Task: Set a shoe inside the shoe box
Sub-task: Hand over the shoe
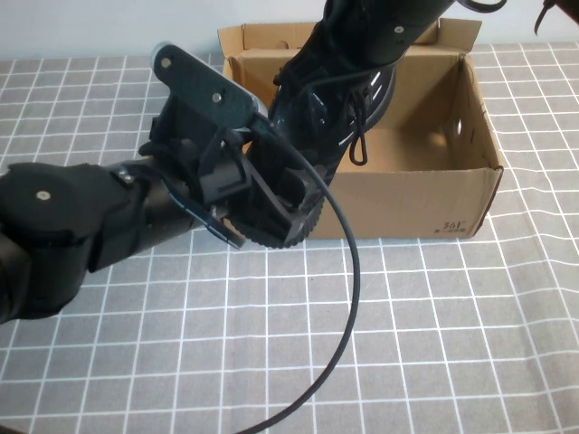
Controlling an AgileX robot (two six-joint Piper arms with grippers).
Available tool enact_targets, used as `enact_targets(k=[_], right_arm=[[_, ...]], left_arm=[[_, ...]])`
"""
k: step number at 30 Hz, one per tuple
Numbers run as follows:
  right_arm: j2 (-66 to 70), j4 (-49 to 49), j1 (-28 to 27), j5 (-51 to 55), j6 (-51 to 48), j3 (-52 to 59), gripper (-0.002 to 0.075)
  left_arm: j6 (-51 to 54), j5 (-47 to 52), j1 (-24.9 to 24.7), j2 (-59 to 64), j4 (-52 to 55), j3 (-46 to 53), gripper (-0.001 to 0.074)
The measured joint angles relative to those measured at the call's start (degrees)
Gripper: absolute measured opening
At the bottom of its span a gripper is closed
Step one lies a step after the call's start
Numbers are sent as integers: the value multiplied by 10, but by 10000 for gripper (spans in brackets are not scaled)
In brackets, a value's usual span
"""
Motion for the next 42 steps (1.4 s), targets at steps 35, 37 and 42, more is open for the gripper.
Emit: enact_targets(k=[35,37,42], right_arm=[[5,20,-1,13,-27,2,7],[5,23,-1,13,-27,2,7],[5,23,-1,13,-27,2,7]], left_arm=[[85,8,0,47,-6,-6,226],[86,7,0,47,-6,-6,179],[87,-2,0,48,-7,-6,81]])
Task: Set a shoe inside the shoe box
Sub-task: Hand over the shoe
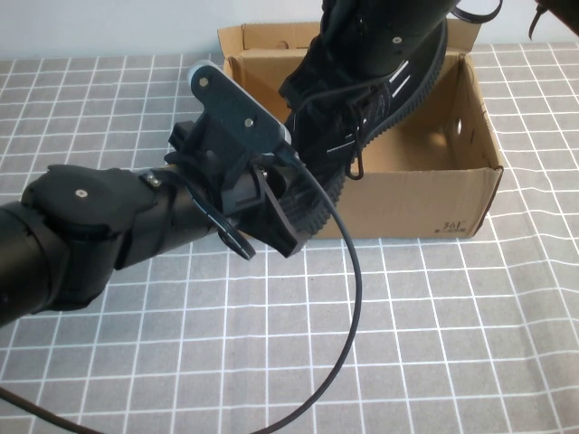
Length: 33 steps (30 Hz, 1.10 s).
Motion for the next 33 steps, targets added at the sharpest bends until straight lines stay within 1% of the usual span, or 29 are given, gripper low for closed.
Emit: enact_targets(k=[7,9,13,15,19,26,29,33], right_arm=[[0,5,0,0,0,0,15],[0,13,-1,0,0,0,46],[-2,33,0,-14,0,-3,160],[-2,34,0,-18,0,-4,199],[-2,26,0,-20,0,-4,226],[-26,-14,0,-21,0,-4,220],[-49,-33,0,-21,2,-4,178],[-84,-56,0,-21,13,-4,87]], left_arm=[[4,-4,0,0,0,0,81],[6,-6,0,2,0,0,81],[10,-12,0,14,1,2,42],[14,-13,0,16,3,5,32],[20,-11,0,16,5,5,29],[42,-11,0,16,6,5,28],[45,-5,0,16,6,-4,28],[45,11,0,16,8,-32,27]])
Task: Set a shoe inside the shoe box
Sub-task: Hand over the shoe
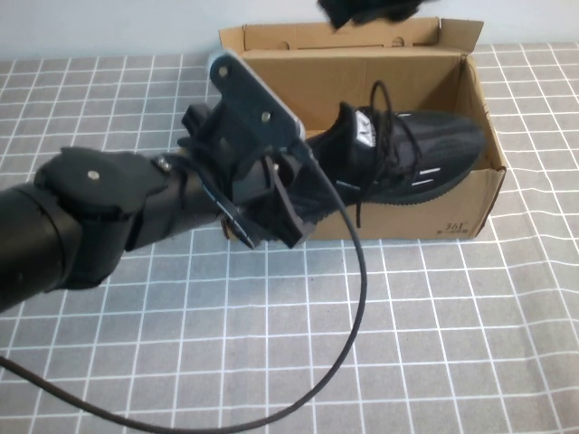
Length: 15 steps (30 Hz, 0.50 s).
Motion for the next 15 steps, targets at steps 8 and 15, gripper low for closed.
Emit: enact_targets(k=[8,15], right_arm=[[-71,-47,0,0,15,53,-10],[-160,-89,0,0,54,184,-15]], left_arm=[[2,9,0,0,4,-44,27],[4,33,19,15,5,-88,27]])
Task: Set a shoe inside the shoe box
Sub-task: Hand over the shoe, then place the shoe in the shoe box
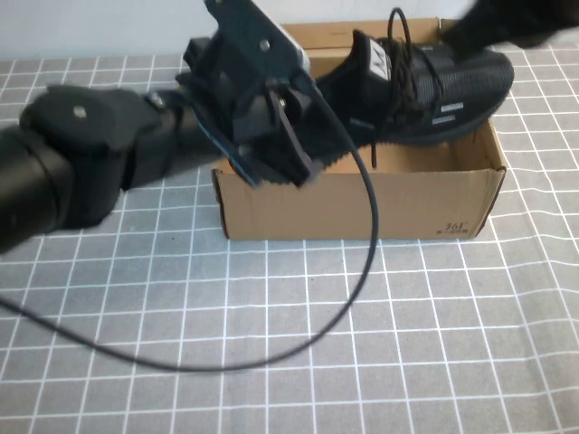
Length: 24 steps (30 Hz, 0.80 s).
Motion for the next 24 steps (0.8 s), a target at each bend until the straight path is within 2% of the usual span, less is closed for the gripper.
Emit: enact_targets(k=[11,18,24], right_arm=[[-181,-29,0,0,92,196,-16],[-297,-41,0,0,149,300,-16],[-380,-40,0,0,182,359,-16]], left_arm=[[1,169,99,136,24,-184,27],[-4,248,125,223,82,-297,27],[-47,256,126,283,162,-344,27]])
